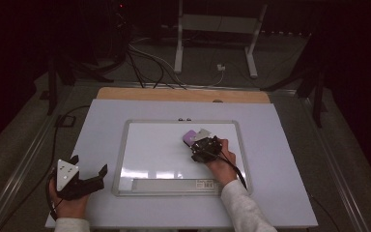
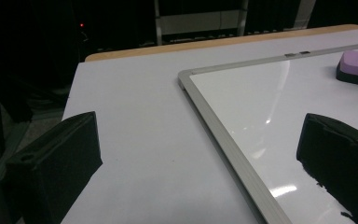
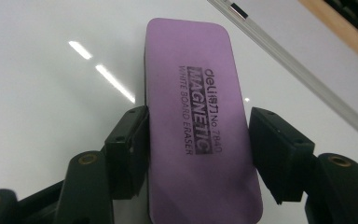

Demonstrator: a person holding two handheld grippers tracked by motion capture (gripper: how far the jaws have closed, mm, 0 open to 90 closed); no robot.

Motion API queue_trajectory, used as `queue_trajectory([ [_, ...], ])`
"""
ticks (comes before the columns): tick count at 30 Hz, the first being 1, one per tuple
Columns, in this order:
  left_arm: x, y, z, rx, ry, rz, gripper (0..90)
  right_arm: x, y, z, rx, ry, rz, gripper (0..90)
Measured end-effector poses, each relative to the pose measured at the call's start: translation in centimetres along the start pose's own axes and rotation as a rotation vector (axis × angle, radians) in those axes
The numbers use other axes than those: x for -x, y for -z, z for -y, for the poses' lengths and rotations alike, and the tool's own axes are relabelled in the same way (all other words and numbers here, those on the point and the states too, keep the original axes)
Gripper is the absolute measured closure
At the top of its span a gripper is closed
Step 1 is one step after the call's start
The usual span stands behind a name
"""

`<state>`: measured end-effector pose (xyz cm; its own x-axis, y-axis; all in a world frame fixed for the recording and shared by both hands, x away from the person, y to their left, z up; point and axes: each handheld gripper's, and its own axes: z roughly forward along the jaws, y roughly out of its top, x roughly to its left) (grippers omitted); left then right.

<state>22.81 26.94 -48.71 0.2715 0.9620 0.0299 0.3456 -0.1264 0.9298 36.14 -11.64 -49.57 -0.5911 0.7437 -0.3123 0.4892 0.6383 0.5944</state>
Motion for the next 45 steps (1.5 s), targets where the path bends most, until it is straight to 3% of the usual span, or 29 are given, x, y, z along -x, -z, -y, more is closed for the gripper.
queue_trajectory([
  [1, 0.0, 0.0, 0.0, 0.000, -0.001, -0.001, 0.6, 0.2, -0.1, 0.0, 0.002, -0.013, -0.005, 40.1],
  [6, -0.1, 0.1, 0.0, 0.002, 0.005, -0.003, 0.6, 1.9, -1.1, -0.1, -0.025, -0.085, 0.079, 40.1],
  [10, -0.3, 0.1, 0.1, 0.005, 0.010, -0.004, 0.6, 2.3, -0.8, 0.3, -0.048, -0.098, 0.086, 40.3],
  [11, -0.3, 0.1, 0.1, 0.004, 0.009, -0.003, 0.6, 2.3, -0.5, 0.5, -0.055, -0.101, 0.072, 40.3],
  [13, -0.2, 0.1, 0.1, 0.006, 0.008, -0.003, 0.6, 2.4, 0.3, 1.1, -0.071, -0.123, -0.009, 39.9],
  [15, -0.2, 0.0, 0.1, -0.001, 0.003, -0.002, 0.6, 2.1, 1.1, 1.5, -0.073, -0.079, -0.022, 38.4],
  [21, 0.0, 0.0, 0.0, 0.000, 0.001, -0.001, 0.6, 1.5, 3.1, 2.0, 0.089, -0.028, -0.033, 34.6],
  [25, -0.1, 0.1, 0.0, 0.004, 0.005, -0.004, 0.6, 1.4, 2.1, 2.3, 0.043, -0.018, -0.053, 35.2],
  [29, -0.1, 0.0, 0.1, -0.001, 0.004, -0.002, 0.6, 2.0, 1.1, 2.8, 0.027, -0.045, -0.017, 33.7],
  [31, -0.1, 0.0, 0.0, 0.000, 0.000, -0.001, 0.6, 2.8, 0.5, 3.1, 0.001, -0.092, -0.072, 35.9],
  [32, -0.1, 0.1, 0.0, 0.001, -0.001, -0.002, 0.6, 3.0, 0.4, 3.3, 0.005, -0.106, -0.073, 38.4],
  [37, -0.1, 0.0, 0.1, -0.002, 0.003, -0.002, 0.6, 3.0, 1.2, 3.5, 0.055, -0.107, -0.016, 43.7],
  [38, -0.1, 0.0, 0.1, 0.000, 0.003, -0.002, 0.6, 3.0, 1.4, 3.5, 0.064, -0.110, -0.009, 46.8],
  [39, 0.0, 0.0, 0.0, 0.001, 0.002, -0.001, 0.6, 3.1, 1.5, 3.4, 0.066, -0.117, 0.008, 56.0],
  [42, 0.0, 0.0, 0.1, -0.001, 0.001, -0.001, 0.6, 3.5, 1.6, 3.3, 0.057, -0.139, -0.009, 59.8],
  [45, -0.1, 0.0, 0.1, -0.001, 0.003, -0.002, 0.6, 4.0, 1.5, 3.5, 0.056, -0.199, 0.005, 61.7],
])
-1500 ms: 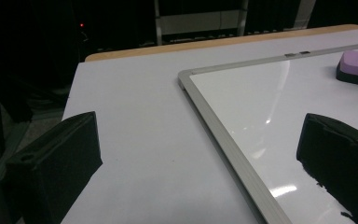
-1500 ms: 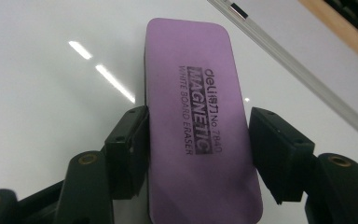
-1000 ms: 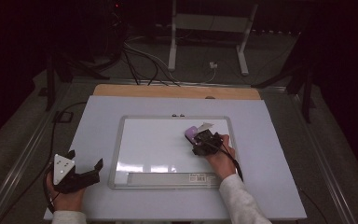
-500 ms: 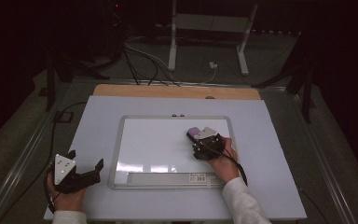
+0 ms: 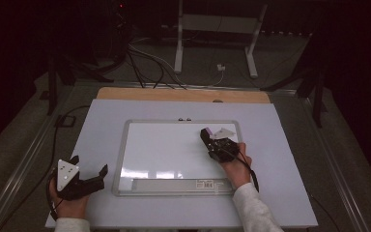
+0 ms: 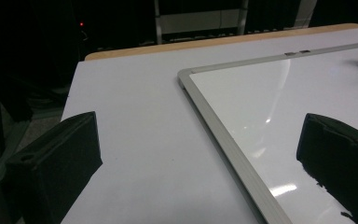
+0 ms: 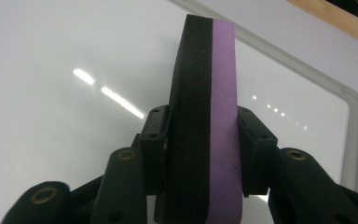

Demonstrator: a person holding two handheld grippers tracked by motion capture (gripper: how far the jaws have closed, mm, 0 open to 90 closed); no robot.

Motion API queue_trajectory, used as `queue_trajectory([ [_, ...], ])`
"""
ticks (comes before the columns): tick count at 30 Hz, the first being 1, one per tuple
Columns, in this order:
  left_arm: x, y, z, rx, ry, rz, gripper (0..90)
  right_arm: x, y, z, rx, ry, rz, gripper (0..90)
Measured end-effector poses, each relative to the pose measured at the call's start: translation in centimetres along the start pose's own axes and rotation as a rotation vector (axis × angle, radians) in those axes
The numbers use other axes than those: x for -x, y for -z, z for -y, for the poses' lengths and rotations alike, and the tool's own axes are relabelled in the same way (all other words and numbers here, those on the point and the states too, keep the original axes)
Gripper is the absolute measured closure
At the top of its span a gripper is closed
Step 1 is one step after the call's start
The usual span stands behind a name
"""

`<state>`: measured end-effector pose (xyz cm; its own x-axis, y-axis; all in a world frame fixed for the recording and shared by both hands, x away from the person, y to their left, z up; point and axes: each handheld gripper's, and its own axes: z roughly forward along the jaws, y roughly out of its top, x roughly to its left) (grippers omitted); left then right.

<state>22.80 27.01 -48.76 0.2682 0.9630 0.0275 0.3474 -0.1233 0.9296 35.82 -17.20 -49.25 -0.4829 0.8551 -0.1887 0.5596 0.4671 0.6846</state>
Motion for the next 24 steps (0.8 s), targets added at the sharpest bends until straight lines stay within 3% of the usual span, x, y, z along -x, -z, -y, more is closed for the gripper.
queue_trajectory([
  [8, 0.0, 0.0, 0.0, -0.001, 0.001, 0.000, 0.6, 1.7, -0.6, 0.1, -0.003, -0.126, 0.087, 62.1],
  [15, -0.1, 0.0, 0.0, 0.000, 0.001, 0.000, 0.6, 2.5, -0.9, 0.1, -0.005, -0.162, 0.126, 62.1],
  [24, 0.0, 0.0, 0.0, 0.000, 0.002, 0.000, 0.6, 4.2, -1.1, 0.5, -0.015, -0.245, 0.186, 62.2],
])
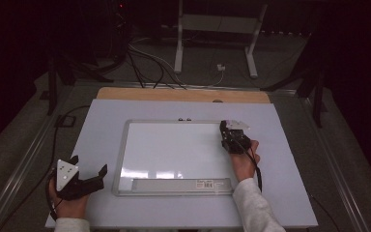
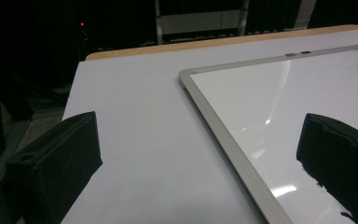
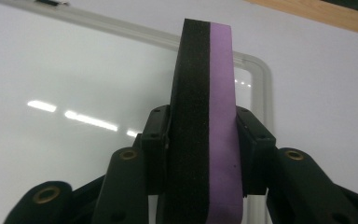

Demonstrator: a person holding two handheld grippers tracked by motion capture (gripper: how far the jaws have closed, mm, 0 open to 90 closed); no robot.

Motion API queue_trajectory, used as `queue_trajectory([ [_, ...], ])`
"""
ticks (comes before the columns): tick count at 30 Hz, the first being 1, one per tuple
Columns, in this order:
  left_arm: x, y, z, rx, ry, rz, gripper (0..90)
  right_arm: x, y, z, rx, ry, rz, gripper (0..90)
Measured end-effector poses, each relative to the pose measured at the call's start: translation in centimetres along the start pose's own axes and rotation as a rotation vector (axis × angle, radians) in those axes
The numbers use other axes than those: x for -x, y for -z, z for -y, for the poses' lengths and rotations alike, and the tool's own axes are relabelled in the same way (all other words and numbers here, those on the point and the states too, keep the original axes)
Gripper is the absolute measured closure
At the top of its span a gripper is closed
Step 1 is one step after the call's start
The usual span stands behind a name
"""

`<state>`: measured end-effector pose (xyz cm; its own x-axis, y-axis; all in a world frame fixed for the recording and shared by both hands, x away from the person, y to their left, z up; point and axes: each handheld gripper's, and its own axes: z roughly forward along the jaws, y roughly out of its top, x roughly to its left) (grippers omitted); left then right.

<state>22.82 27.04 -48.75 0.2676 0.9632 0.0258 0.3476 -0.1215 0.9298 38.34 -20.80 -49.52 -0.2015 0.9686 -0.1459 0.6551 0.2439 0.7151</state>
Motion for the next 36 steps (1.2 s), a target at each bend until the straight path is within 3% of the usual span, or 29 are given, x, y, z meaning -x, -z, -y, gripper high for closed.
queue_trajectory([
  [6, 0.0, 0.0, 0.0, -0.001, -0.001, -0.001, 0.6, 0.9, -0.2, 0.0, -0.003, -0.054, 0.034, 62.2],
  [23, 0.0, 0.0, 0.0, 0.001, 0.001, 0.000, 0.6, 1.0, -0.7, -0.4, -0.008, -0.058, 0.056, 61.2],
  [26, 0.0, 0.0, 0.0, 0.000, 0.001, 0.001, 0.6, 1.2, -0.5, -0.4, 0.008, -0.078, 0.002, 48.0],
  [31, 0.1, 0.0, 0.0, 0.001, -0.003, 0.003, 0.6, 0.9, 0.5, -0.8, 0.058, -0.075, -0.045, 21.2],
  [36, 0.1, 0.0, 0.0, 0.001, 0.000, 0.003, 0.6, 0.5, 1.4, -1.1, 0.086, -0.043, -0.076, 7.1],
])
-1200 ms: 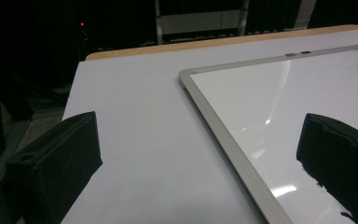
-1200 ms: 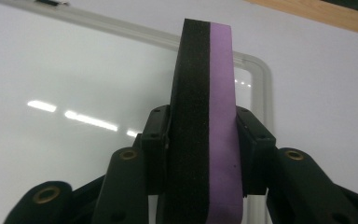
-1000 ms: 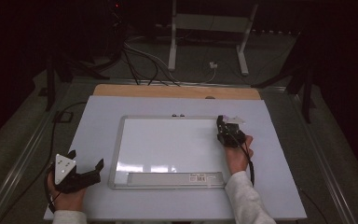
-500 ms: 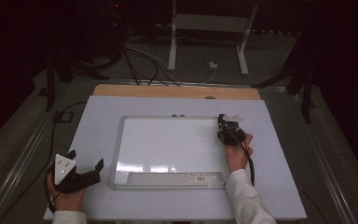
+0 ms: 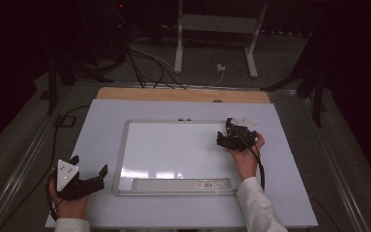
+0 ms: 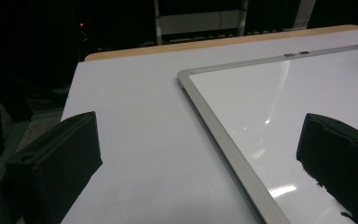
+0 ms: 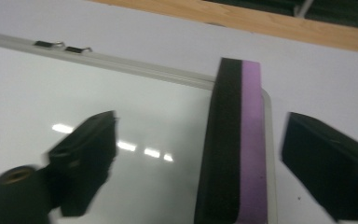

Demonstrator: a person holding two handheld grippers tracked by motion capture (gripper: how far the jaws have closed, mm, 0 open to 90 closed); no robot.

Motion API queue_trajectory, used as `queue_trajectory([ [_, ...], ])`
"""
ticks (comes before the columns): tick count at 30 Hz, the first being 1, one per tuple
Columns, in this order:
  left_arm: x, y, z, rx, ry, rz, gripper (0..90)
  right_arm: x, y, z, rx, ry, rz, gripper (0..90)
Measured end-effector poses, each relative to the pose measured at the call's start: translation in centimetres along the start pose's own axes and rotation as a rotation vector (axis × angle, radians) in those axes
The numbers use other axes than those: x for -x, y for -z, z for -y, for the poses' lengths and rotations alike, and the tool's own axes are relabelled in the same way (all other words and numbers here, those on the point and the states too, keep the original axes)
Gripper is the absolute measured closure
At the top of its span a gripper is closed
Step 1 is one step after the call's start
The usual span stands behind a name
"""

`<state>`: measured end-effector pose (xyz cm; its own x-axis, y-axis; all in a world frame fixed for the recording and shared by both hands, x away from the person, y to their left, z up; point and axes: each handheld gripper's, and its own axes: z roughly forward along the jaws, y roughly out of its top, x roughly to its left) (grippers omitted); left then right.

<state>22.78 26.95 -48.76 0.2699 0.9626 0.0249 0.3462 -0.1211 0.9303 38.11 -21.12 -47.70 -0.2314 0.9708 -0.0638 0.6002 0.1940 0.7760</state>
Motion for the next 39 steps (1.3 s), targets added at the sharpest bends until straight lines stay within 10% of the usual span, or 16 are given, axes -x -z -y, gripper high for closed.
queue_trajectory([
  [18, 0.0, 0.0, 0.0, 0.001, -0.003, 0.002, 0.6, -0.8, 2.8, -0.1, 0.053, 0.058, -0.146, 0.1],
  [39, 0.1, 0.3, -0.2, 0.019, 0.002, 0.004, 0.6, 2.4, 8.5, 3.1, 0.181, 0.080, -0.241, 0.1],
])
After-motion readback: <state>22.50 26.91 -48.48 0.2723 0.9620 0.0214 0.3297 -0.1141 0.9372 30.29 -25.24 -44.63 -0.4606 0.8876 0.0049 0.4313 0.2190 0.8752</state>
